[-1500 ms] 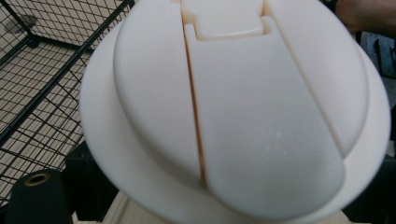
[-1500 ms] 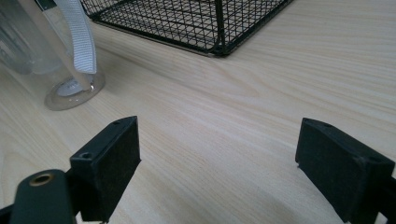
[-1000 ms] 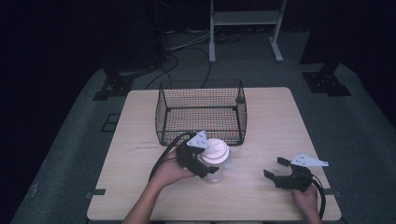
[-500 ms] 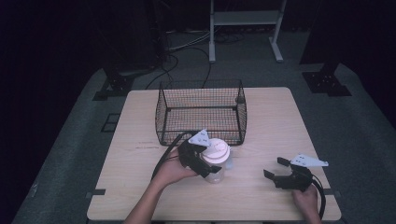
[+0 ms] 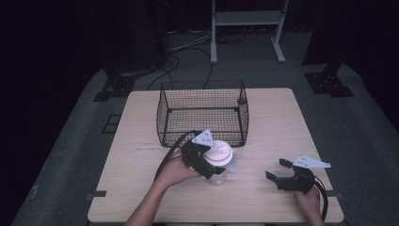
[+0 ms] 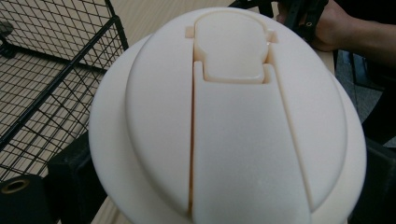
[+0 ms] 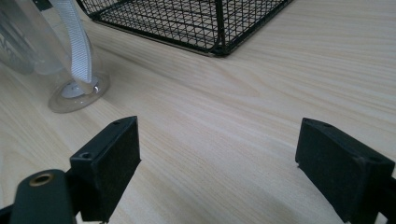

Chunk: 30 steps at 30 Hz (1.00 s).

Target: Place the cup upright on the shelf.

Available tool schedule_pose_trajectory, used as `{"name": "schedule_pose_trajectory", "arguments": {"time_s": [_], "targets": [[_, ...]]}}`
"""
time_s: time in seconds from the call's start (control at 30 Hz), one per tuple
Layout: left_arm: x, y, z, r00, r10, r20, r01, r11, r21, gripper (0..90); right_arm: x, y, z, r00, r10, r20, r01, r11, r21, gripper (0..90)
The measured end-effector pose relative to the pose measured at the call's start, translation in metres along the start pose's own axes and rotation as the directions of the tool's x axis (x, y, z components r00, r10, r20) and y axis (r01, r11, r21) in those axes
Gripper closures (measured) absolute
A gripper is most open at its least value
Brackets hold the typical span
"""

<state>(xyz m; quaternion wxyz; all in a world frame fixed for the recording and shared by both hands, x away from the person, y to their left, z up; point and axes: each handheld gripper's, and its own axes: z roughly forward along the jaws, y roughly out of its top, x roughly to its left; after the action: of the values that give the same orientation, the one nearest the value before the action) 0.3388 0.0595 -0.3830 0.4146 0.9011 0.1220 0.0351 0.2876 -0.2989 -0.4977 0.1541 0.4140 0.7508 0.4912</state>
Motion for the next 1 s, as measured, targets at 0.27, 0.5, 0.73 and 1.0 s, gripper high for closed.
{"name": "schedule_pose_trajectory", "arguments": {"time_s": [0.27, 0.5, 0.73, 1.0], "targets": [[-0.001, 0.007, -0.002, 0.9996, 0.022, -0.017, -0.021, 0.9992, 0.033, 5.7, 0.0, 0.0, 0.0, 1.0, 0.002, 0.0, -0.002, 1.0, 0.0, 12.9], [0.0, 0.022, -0.014, 0.9986, 0.042, -0.034, -0.039, 0.9971, 0.066, 5.8, 0.0, 0.0, 0.0, 1.0, 0.0, 0.002, 0.0, 1.0, -0.003, 12.9], [0.003, 0.039, -0.028, 0.996, 0.069, -0.056, -0.064, 0.9942, 0.087, 5.8, 0.0, 0.0, 0.0, 1.0, 0.003, 0.0, -0.003, 1.0, -0.003, 12.9], [0.013, 0.066, -0.049, 0.9932, 0.086, -0.079, -0.077, 0.9907, 0.112, 5.8, 0.0, 0.0, -0.001, 1.0, 0.004, -0.001, -0.004, 1.0, -0.002, 12.9]]}}
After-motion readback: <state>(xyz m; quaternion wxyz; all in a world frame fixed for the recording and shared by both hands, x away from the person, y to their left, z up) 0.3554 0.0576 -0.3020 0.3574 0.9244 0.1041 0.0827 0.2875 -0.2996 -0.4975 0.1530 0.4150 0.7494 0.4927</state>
